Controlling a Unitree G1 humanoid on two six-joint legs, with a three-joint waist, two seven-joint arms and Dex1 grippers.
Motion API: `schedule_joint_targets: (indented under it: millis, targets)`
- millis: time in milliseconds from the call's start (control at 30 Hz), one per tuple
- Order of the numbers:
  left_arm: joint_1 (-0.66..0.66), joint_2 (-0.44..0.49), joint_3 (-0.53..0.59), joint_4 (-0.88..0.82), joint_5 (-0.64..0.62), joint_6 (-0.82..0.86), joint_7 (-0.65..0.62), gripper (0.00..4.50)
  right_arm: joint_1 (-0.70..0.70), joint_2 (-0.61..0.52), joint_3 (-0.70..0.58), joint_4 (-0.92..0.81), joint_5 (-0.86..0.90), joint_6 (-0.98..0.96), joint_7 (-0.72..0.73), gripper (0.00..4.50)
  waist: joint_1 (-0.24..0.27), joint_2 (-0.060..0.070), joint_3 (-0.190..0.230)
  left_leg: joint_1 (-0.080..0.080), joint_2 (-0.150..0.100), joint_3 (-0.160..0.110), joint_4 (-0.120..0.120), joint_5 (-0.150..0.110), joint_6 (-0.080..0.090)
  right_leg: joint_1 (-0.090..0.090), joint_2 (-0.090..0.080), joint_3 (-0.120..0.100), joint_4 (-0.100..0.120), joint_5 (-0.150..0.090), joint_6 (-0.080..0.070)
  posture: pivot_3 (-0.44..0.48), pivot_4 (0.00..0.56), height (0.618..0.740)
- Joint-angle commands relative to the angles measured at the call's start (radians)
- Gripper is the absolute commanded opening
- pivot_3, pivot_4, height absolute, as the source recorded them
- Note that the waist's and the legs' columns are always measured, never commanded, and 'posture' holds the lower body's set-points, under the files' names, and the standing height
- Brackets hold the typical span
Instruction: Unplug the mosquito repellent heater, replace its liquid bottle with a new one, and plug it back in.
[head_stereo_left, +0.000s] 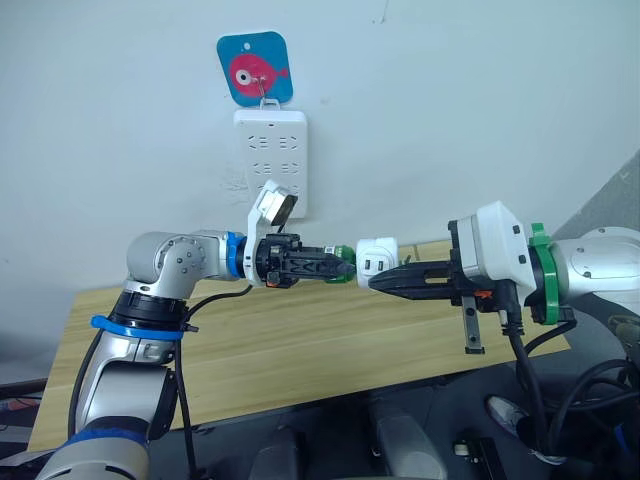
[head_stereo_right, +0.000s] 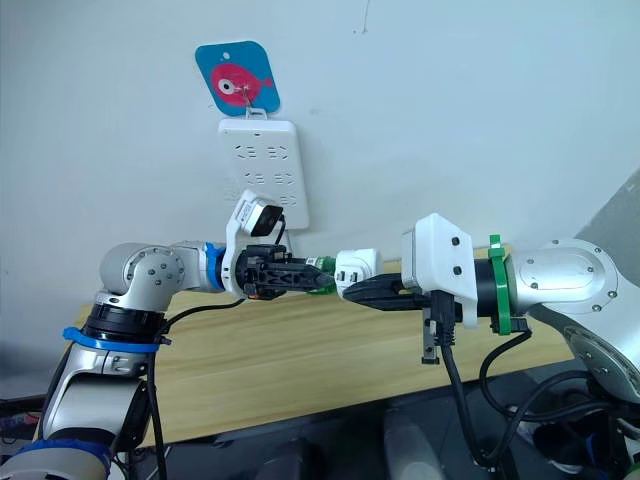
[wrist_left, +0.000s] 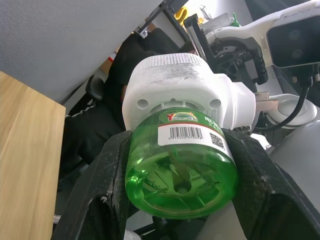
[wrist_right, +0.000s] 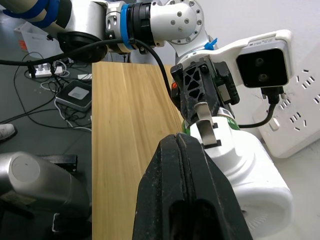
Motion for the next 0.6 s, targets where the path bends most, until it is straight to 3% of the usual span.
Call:
schedule_joint_targets:
  millis: [33, 333, 433, 600]
  targets:
    - [0.012, 0.014, -0.032, -0.068, 0.003, -0.019, -0.05, 2.28, -0.002, 0.002, -0.065, 0.01, -0.004, -0.002, -0.056, 0.0, 0.0, 0.0, 0.0, 0.0, 0.0, 0.0, 0.0, 0.0, 0.0, 0.0, 0.0, 0.0, 0.0, 0.0, 0.0, -0.255, 0.13, 0.74]
    - [-0.009, -0.034, 0.017, 0.014, 0.003, 0.003, 0.015, 2.28, 0.049, -0.031, -0.081, -0.053, 0.024, -0.027, -0.015, 0.0, 0.003, 0.0, 0.0, 0.0, 0.0, 0.0, 0.0, 0.0, 0.0, 0.0, 0.0, 0.0, 0.0, 0.0, 0.0, -0.256, 0.132, 0.74]
    - [-0.016, -0.039, 0.025, 0.041, 0.007, 0.013, 0.024, 2.28, 0.13, -0.071, -0.103, -0.088, -0.042, -0.106, 0.032, 0.62, 0.003, 0.0, 0.0, 0.0, 0.0, 0.0, 0.0, 0.0, 0.0, 0.0, 0.0, 0.0, 0.0, 0.0, 0.0, -0.257, 0.134, 0.74]
    - [-0.022, -0.035, 0.025, 0.063, 0.014, 0.017, 0.022, 2.28, 0.285, -0.119, -0.249, -0.107, -0.071, -0.173, 0.075, 2.41, 0.002, 0.0, -0.001, 0.0, 0.0, 0.0, 0.0, 0.0, 0.0, 0.0, 0.001, 0.0, 0.0, 0.0, 0.0, -0.267, 0.136, 0.74]
